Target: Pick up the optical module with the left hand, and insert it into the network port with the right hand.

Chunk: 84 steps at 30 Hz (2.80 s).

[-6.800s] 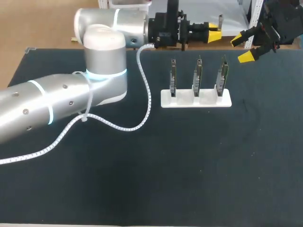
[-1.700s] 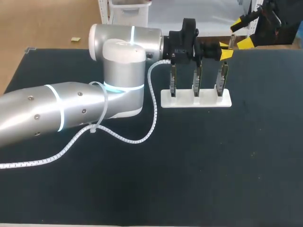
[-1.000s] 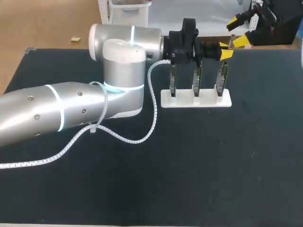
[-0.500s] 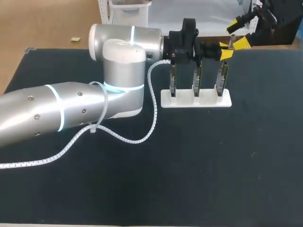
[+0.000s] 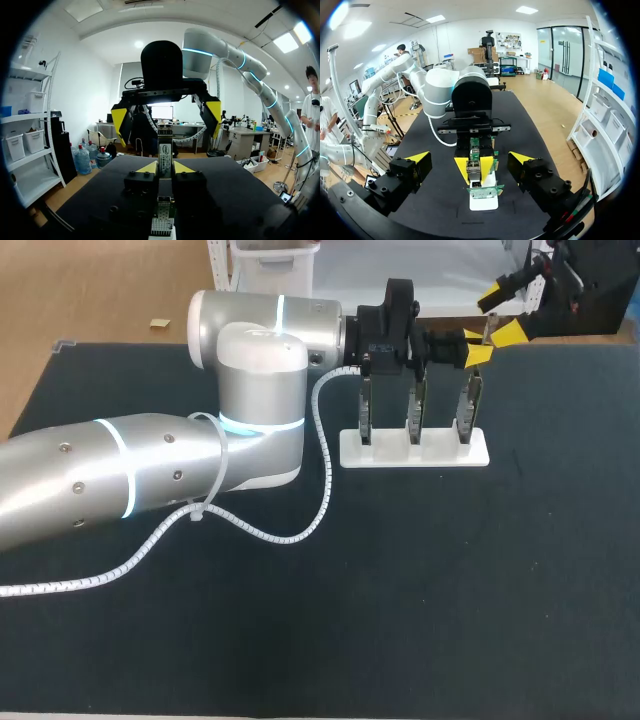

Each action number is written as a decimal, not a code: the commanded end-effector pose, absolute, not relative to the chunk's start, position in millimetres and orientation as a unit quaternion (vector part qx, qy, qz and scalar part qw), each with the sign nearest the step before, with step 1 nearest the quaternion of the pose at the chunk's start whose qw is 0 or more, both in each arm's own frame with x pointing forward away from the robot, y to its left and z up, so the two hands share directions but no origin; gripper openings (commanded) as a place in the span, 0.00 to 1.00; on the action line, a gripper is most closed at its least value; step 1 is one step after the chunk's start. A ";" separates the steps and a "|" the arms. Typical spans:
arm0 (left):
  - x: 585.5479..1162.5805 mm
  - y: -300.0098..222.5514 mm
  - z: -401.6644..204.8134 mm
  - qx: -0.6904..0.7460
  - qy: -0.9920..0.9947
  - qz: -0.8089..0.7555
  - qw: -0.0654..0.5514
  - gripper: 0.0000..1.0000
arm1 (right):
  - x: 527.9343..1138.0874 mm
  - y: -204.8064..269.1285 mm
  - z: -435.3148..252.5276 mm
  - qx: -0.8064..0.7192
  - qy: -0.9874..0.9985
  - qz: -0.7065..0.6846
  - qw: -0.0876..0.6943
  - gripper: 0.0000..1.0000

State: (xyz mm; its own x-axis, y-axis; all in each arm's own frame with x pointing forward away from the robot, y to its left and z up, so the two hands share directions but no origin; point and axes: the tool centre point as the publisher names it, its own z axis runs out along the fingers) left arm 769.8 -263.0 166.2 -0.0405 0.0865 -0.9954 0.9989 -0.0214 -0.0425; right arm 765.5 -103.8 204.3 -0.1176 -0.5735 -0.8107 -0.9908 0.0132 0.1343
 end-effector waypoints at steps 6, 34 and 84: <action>769.0 -263.4 165.6 0.515 0.526 -0.493 0.464 0.00 | 763.2 -102.0 203.5 -0.601 0.652 0.363 0.288 0.00; 769.0 -263.4 165.6 0.515 0.526 -0.493 0.464 1.00 | 766.1 -102.8 202.3 -0.604 0.652 0.357 0.286 0.00; 767.4 -232.5 134.0 0.631 0.625 -0.326 0.323 1.00 | 763.9 -102.7 205.4 -0.597 0.654 0.353 0.302 0.00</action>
State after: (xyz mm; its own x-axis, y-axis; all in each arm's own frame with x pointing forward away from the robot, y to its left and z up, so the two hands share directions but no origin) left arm 761.8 -230.0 133.9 0.0077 0.5250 -0.8511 1.0000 -0.0026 0.0074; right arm 767.1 -103.2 205.2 -0.1075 -0.5677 -0.8162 -0.9936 0.0327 0.1081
